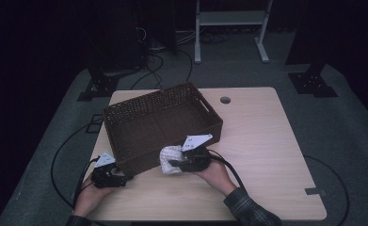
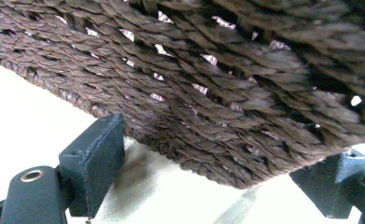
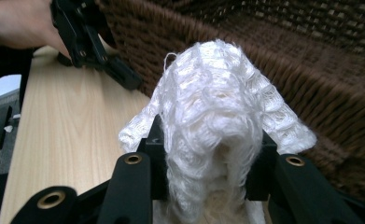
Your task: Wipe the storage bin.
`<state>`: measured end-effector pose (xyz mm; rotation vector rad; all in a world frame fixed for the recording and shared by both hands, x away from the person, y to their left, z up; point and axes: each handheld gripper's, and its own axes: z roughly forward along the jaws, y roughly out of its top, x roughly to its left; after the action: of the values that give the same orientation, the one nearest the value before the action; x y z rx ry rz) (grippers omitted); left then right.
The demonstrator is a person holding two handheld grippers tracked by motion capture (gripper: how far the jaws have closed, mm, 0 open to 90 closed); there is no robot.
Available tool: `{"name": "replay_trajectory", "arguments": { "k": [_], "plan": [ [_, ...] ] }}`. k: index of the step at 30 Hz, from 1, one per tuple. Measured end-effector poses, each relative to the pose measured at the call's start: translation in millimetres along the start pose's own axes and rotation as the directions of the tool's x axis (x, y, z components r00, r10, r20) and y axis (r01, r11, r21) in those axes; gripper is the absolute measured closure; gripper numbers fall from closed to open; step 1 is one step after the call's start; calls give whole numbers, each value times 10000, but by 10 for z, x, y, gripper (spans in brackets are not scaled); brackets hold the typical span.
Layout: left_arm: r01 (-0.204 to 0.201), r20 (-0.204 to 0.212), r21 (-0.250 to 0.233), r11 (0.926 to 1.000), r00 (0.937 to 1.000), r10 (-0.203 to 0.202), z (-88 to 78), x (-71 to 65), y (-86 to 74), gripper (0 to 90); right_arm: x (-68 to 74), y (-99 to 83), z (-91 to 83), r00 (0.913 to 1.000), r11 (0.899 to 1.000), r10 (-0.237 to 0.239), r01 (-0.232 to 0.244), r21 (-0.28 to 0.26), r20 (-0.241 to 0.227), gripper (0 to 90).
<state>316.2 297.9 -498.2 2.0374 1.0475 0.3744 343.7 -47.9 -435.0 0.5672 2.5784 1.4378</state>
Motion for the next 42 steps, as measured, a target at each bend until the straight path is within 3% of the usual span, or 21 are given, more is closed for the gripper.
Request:
{"name": "replay_trajectory", "arguments": {
  "k": [17, 22, 27, 42],
  "plan": [
    [-24, -1, 17, 10000, 10000, 24, -1, 1, 0, 156, -50, -227, 322, 9999, 9935, 132, -124, 1136, -68, 621],
    [-21, -3, 18, 10000, 10000, 21, -1, 1, 0, 156, -75, -258, 373, 9992, 9927, 368, -345, 1156, -177, 621],
    [-21, -3, 17, 10000, 10000, 21, -1, 1, 0, 156, -66, -253, 365, 9995, 9925, 300, -282, 1186, -136, 620],
    [-20, -2, 17, 10000, 10000, 20, -1, 1, 0, 156, 73, 74, 38, 9995, 9998, -174, 172, -80, -254, 620]
  ]
}}
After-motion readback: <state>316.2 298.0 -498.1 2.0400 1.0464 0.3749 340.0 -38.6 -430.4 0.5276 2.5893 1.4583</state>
